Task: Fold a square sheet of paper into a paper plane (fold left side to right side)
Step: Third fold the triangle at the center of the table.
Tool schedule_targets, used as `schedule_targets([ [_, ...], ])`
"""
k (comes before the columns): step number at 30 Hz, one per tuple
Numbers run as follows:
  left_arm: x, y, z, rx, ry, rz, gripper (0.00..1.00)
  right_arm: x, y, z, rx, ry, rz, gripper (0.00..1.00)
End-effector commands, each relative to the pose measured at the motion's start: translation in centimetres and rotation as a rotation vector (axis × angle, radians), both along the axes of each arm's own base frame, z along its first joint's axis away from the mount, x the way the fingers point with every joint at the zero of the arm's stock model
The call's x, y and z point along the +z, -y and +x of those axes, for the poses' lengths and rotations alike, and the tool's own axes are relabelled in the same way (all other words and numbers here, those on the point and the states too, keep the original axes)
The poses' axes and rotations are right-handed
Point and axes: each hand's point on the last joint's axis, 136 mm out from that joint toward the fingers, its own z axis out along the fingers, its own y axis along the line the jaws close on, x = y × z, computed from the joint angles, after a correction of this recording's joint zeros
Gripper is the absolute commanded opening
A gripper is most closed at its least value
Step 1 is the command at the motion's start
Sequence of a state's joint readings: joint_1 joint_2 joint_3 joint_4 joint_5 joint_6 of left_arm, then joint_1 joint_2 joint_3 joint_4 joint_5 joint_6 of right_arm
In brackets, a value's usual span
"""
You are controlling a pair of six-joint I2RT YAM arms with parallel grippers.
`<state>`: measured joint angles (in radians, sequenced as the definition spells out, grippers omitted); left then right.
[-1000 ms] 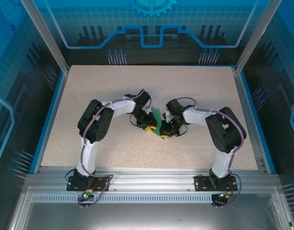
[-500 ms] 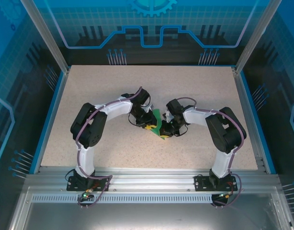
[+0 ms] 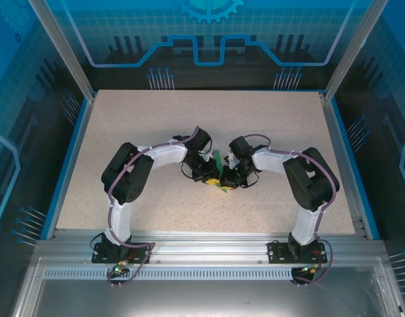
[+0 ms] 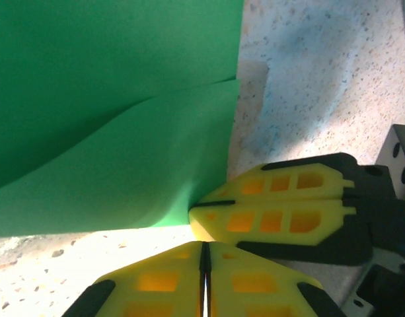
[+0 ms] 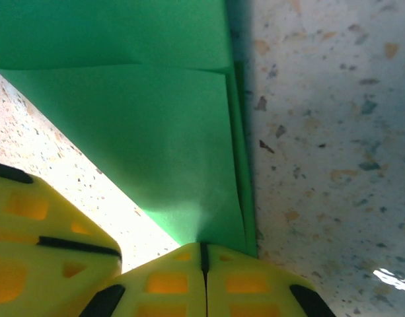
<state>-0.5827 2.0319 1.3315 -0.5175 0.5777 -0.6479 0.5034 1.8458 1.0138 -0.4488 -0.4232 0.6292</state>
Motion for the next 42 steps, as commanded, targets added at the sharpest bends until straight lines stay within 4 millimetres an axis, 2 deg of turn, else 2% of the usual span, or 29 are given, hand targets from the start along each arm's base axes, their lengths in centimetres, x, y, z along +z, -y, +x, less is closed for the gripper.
schedule_targets([
  [1, -1.2, -0.2, -0.7, 0.009, -0.055, 0.011, 0.11, -3.7, 3.3, -3.1, -0.016, -0.12, -0.184, 0.05],
  [4, -1.4, -0.5, -0.6, 0.017, -0.05, 0.019, 0.11, -3.7, 3.3, -3.2, -0.014, -0.119, -0.185, 0.05],
  [12, -1.0, 0.3, -0.3, -0.001, -0.042, -0.019, 0.12, -3.7, 3.2, -3.1, -0.013, -0.12, -0.181, 0.05],
  [26, -4.1, -1.1, 1.2, 0.025, -0.035, 0.072, 0.12, -3.9, 3.5, -3.3, -0.008, -0.127, -0.196, 0.05],
  [32, -5.0, -3.1, 2.3, 0.056, -0.028, 0.126, 0.12, -4.0, 3.8, -3.6, -0.001, -0.131, -0.214, 0.05],
  [42, -5.6, -7.3, 2.9, 0.034, 0.015, 0.222, 0.12, -4.0, 4.3, -3.8, 0.003, -0.132, -0.234, 0.05],
])
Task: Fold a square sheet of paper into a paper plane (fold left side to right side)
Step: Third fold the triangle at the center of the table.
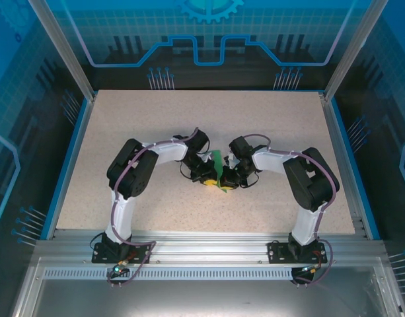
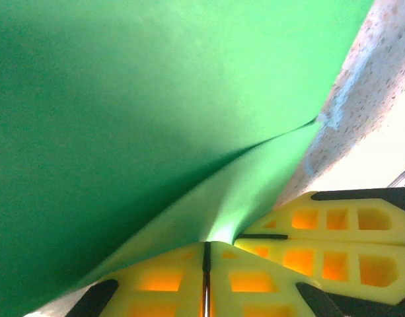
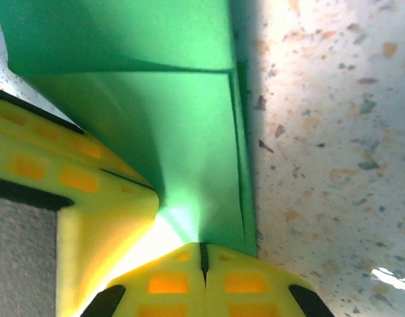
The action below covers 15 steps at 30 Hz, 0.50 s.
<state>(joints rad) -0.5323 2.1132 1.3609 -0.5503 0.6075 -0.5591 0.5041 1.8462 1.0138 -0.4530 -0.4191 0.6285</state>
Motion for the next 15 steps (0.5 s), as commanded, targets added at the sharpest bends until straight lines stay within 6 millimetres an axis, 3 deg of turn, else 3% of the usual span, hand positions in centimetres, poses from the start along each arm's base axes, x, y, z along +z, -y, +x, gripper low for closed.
schedule_targets([
  [1, -3.3, -6.3, 2.2, 0.056, 0.054, 0.221, 0.12, -4.0, 4.2, -3.8, 0.004, -0.132, -0.23, 0.05],
  [15, -3.0, -10.6, 6.5, 0.117, 0.106, 0.27, 0.12, -3.5, 3.8, -3.8, 0.013, -0.124, -0.213, 0.05],
])
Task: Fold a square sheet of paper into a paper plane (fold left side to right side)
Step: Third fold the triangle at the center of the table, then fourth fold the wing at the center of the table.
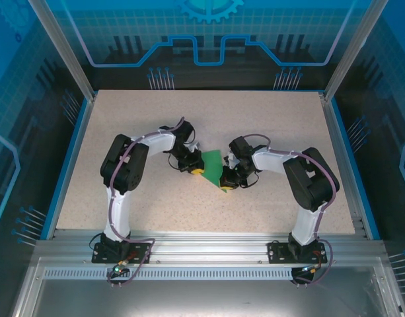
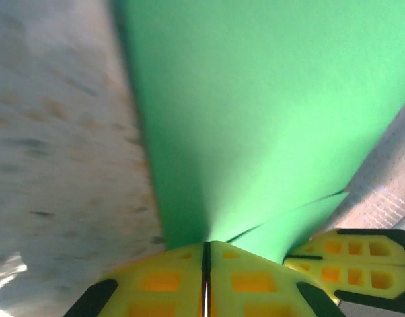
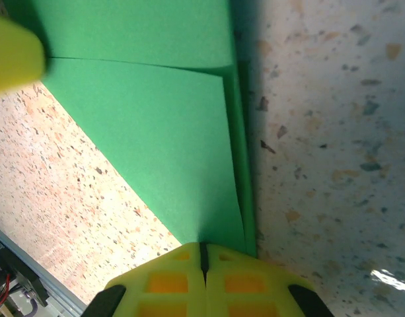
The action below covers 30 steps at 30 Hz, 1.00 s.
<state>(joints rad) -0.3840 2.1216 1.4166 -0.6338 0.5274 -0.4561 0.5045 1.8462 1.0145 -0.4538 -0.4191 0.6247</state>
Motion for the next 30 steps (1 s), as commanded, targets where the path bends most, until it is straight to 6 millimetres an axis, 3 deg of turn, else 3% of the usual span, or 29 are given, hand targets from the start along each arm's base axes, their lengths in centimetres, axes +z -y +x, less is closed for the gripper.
schedule_targets([
  [1, -2.9, -5.0, 1.9, 0.044, 0.035, 0.197, 0.12, -3.5, 3.8, -3.8, 0.01, -0.126, -0.21, 0.05],
  [5, -1.1, -4.8, 2.4, 0.046, 0.069, 0.165, 0.17, -2.5, 2.2, -2.9, 0.027, -0.071, -0.13, 0.06],
  [9, 2.8, -4.4, 2.8, 0.069, 0.141, 0.118, 0.22, 0.1, 0.4, -1.3, 0.059, 0.036, -0.049, 0.08],
  [11, 4.9, -4.4, 2.8, 0.087, 0.183, 0.1, 0.29, 1.7, -0.1, -0.5, 0.07, 0.099, -0.021, 0.1],
  [16, 8.0, -4.3, 1.3, 0.157, 0.25, 0.034, 0.53, 5.0, 0.6, 0.9, 0.086, 0.246, -0.023, 0.3],
  [22, 7.3, -1.3, -1.5, 0.178, 0.222, -0.051, 0.62, 5.8, 1.4, 1.9, 0.107, 0.298, -0.036, 0.45],
  [30, 5.0, 2.4, -1.6, 0.14, 0.182, -0.06, 0.64, 4.8, 1.6, 2.7, 0.102, 0.296, -0.074, 0.45],
])
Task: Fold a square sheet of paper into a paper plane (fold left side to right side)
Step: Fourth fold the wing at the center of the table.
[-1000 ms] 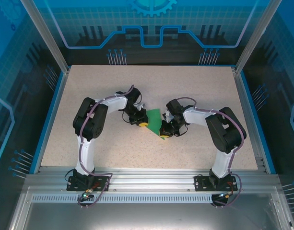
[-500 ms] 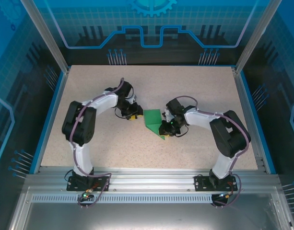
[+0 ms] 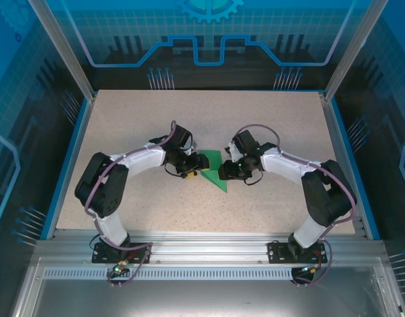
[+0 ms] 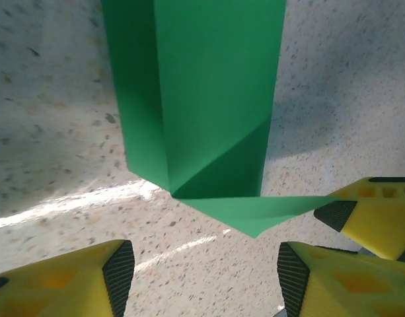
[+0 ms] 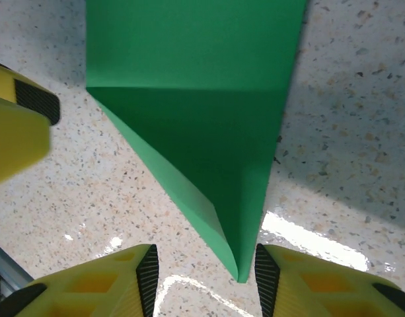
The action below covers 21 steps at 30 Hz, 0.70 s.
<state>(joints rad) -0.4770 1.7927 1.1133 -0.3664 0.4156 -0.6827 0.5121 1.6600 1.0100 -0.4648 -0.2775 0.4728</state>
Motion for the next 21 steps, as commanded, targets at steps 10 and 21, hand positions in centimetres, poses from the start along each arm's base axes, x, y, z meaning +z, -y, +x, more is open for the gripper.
schedule_targets([
  [10, -0.8, 3.1, 2.8, 0.018, -0.008, -0.035, 0.48, 1.1, 1.9, 0.5, 0.062, 0.224, -0.154, 0.48],
  [21, -0.2, 3.3, 2.8, 0.012, -0.01, -0.028, 0.33, 1.4, -1.3, -2.1, 0.344, 0.554, -0.281, 0.53],
])
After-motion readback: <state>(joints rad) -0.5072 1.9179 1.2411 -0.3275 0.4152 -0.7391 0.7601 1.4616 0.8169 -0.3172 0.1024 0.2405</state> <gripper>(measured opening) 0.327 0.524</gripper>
